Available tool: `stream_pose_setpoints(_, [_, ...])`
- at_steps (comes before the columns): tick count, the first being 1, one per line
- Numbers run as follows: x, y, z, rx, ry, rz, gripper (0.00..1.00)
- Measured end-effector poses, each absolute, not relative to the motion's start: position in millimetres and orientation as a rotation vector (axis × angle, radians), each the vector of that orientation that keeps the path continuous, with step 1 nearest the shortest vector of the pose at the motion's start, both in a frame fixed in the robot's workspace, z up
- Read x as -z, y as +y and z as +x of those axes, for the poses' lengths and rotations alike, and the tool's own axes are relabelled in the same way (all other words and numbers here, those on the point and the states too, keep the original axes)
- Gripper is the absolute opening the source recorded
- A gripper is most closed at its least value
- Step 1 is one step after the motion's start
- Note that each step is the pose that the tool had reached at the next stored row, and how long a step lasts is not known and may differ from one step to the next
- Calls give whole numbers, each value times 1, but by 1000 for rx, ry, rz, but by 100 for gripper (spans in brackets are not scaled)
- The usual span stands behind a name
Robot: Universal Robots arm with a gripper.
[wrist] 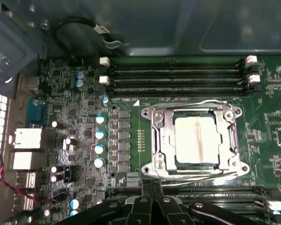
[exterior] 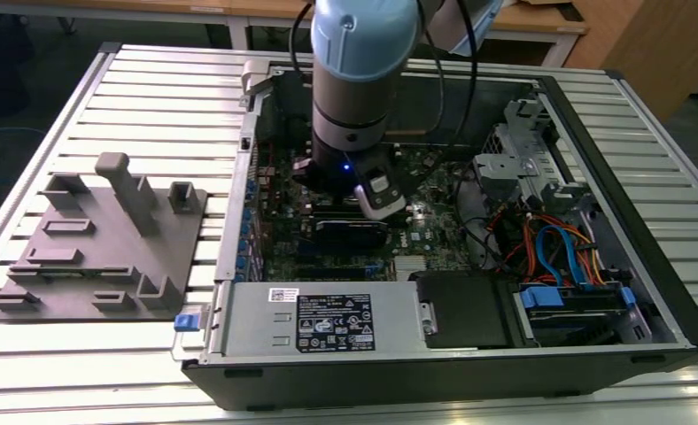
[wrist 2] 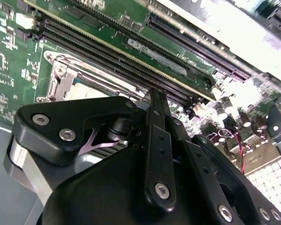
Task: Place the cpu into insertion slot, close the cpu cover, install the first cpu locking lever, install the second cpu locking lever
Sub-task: 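Install the second cpu locking lever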
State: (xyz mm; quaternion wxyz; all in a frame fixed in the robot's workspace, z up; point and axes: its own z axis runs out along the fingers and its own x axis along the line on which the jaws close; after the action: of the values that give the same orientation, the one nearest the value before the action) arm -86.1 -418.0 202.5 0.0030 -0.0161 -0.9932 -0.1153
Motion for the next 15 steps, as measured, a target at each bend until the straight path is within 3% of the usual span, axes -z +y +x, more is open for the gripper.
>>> stream_pose_setpoints(15, [-190, -418, -89, 454, -3101, -50, 10])
